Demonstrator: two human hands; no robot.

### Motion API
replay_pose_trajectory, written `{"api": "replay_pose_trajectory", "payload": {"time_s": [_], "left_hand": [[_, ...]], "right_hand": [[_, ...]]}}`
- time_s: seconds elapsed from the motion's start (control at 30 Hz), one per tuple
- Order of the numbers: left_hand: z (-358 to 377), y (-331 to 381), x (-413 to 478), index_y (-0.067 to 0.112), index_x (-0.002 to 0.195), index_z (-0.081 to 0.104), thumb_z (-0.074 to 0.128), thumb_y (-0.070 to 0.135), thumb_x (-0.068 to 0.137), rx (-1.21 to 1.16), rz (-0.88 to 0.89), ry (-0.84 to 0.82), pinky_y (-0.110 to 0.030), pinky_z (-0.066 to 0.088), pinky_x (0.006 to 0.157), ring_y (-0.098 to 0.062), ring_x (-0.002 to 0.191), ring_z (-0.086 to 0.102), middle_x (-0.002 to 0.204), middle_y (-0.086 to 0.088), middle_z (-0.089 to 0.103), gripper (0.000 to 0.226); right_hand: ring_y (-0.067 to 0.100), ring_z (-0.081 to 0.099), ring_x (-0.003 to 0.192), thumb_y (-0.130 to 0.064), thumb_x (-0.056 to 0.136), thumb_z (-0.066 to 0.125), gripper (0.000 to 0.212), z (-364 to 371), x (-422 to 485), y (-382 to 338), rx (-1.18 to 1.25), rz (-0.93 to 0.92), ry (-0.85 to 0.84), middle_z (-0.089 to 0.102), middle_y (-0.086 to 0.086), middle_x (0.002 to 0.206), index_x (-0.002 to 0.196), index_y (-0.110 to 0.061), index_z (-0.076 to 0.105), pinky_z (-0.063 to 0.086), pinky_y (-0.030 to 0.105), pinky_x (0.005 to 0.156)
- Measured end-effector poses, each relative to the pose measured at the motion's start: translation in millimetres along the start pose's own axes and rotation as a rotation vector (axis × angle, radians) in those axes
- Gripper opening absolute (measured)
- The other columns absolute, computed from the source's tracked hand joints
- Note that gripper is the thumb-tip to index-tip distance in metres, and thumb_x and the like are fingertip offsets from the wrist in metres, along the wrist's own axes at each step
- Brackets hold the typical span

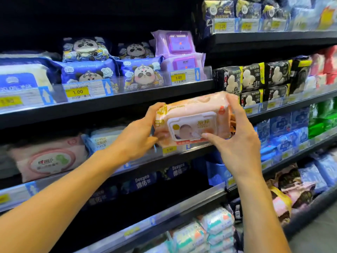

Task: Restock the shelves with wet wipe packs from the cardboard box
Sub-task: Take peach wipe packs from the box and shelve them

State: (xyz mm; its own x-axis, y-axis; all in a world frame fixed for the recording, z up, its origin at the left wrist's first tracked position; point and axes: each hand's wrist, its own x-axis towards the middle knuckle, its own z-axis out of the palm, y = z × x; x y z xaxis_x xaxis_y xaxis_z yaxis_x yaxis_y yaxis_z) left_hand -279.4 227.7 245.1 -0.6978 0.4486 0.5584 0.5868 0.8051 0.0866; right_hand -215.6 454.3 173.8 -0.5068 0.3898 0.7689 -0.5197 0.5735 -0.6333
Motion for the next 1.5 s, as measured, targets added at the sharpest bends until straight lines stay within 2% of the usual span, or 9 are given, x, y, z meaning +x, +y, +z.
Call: {"api": "replay_pose_trajectory", "payload": {"time_s": [0.13,0.37,0.6,0.8,0.9,1.03,1.17,1.3,1.5], "left_hand": [[8.6,-6.3,21.2,0.038,0.150,0.006,0.066,0.046,0.089,0.147,0.023,0.076,-0.041,0.052,0.080,-0.031,0.092,0.066,0.109,-0.009,0.068,0.086],[23.2,-34.6,42.7,0.039,0.151,0.009,0.064,0.050,0.088,0.310,-0.118,0.033,-0.043,0.052,0.078,-0.039,0.096,0.064,0.110,-0.018,0.067,0.084],[10.5,-48.0,40.7,0.041,0.125,0.050,0.072,0.065,0.062,0.380,-0.106,0.043,-0.046,0.050,0.091,-0.031,0.115,0.048,0.134,0.002,0.044,0.071],[11.7,-39.5,39.5,0.032,0.107,0.063,0.062,0.083,0.056,0.445,-0.144,-0.043,-0.039,0.054,0.074,-0.020,0.084,0.058,0.101,0.005,0.061,0.073],[13.5,-41.9,40.7,0.033,0.106,0.063,0.061,0.083,0.059,0.400,-0.183,-0.090,-0.040,0.056,0.070,-0.017,0.074,0.060,0.086,0.004,0.065,0.070],[18.6,-46.3,38.7,0.044,0.135,0.040,0.060,0.082,0.065,0.373,-0.088,-0.057,-0.044,0.056,0.082,-0.024,0.096,0.064,0.114,0.004,0.067,0.082],[21.1,-44.6,40.6,0.051,0.119,0.039,0.062,0.081,0.062,0.260,-0.106,0.017,-0.042,0.055,0.081,-0.019,0.094,0.063,0.103,0.014,0.064,0.068],[20.5,-37.8,46.5,0.050,0.119,0.047,0.061,0.080,0.067,0.286,-0.131,-0.067,-0.040,0.053,0.085,-0.021,0.099,0.061,0.110,0.012,0.064,0.062],[24.3,-27.9,28.2,0.047,0.131,0.047,0.054,0.077,0.077,0.413,-0.131,0.013,-0.041,0.046,0.083,-0.031,0.111,0.057,0.121,0.003,0.060,0.062]], "right_hand": [[0.018,0.046,0.124,-0.015,0.072,0.091,0.107,13.3,4.2,6.4,-0.074,-0.107,0.137,0.052,-0.008,0.131,0.156,-0.041,0.031,0.046,0.041,0.098],[0.025,0.050,0.123,-0.004,0.070,0.090,0.092,58.8,6.6,26.5,-0.103,-0.242,0.196,0.060,0.004,0.131,0.150,-0.020,0.047,0.038,0.025,0.105],[0.024,0.048,0.132,-0.005,0.080,0.083,0.086,82.8,15.4,36.2,-0.054,-0.282,0.109,0.057,-0.001,0.142,0.154,-0.020,0.043,0.037,0.027,0.114],[0.018,0.040,0.141,-0.008,0.095,0.066,0.081,104.5,16.0,56.2,-0.003,-0.082,-0.003,0.047,-0.005,0.154,0.161,-0.033,0.025,0.040,0.041,0.115],[0.020,0.044,0.139,-0.009,0.095,0.063,0.074,119.7,10.8,53.6,-0.049,-0.056,0.095,0.050,-0.001,0.152,0.159,-0.028,0.032,0.038,0.047,0.115],[0.015,0.046,0.132,-0.005,0.092,0.068,0.065,120.7,10.9,54.5,0.030,0.027,0.157,0.056,-0.004,0.143,0.151,-0.021,0.047,0.035,0.021,0.106],[0.016,0.046,0.134,-0.003,0.091,0.070,0.059,116.5,14.7,58.4,0.016,0.004,0.162,0.052,0.000,0.146,0.145,-0.018,0.053,0.037,0.012,0.098],[0.025,0.046,0.134,-0.003,0.091,0.071,0.050,117.5,15.9,61.7,-0.084,-0.021,0.149,0.051,0.005,0.147,0.138,-0.017,0.062,0.048,0.036,0.103],[0.026,0.041,0.138,-0.028,0.094,0.072,0.045,88.8,4.8,57.7,-0.192,0.039,0.059,0.045,0.005,0.151,0.138,-0.026,0.061,0.042,0.042,0.109]]}}
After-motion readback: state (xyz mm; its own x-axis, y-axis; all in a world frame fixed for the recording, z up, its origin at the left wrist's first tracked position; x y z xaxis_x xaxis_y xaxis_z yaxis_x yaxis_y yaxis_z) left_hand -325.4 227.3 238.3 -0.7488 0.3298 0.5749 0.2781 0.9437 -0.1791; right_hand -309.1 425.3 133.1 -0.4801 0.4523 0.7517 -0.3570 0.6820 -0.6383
